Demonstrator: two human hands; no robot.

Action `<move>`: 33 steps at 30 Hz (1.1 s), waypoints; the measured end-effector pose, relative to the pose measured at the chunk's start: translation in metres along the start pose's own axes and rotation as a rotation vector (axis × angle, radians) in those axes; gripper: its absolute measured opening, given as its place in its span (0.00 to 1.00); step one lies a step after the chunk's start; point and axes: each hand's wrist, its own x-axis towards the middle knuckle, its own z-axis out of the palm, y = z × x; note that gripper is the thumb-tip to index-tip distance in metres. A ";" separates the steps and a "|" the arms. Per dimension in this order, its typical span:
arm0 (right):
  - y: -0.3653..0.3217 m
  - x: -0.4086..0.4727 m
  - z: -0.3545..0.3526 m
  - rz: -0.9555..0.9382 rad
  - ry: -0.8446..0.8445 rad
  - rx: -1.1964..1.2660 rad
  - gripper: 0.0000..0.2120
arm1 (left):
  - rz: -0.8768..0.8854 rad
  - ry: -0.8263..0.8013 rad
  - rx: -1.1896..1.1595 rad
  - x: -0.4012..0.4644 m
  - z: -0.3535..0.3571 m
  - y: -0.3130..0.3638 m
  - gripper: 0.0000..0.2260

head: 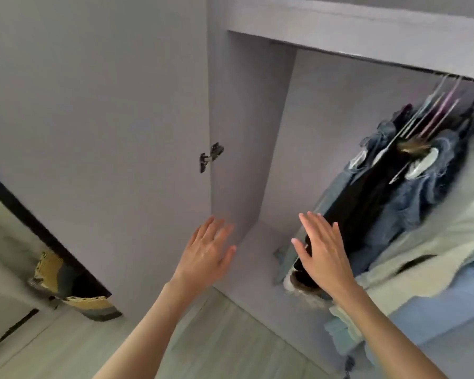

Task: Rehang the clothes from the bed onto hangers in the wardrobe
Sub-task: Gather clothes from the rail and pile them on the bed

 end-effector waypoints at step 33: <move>0.161 0.147 -0.092 0.331 0.275 -0.302 0.28 | 0.492 -0.062 -0.298 0.336 0.055 0.196 0.26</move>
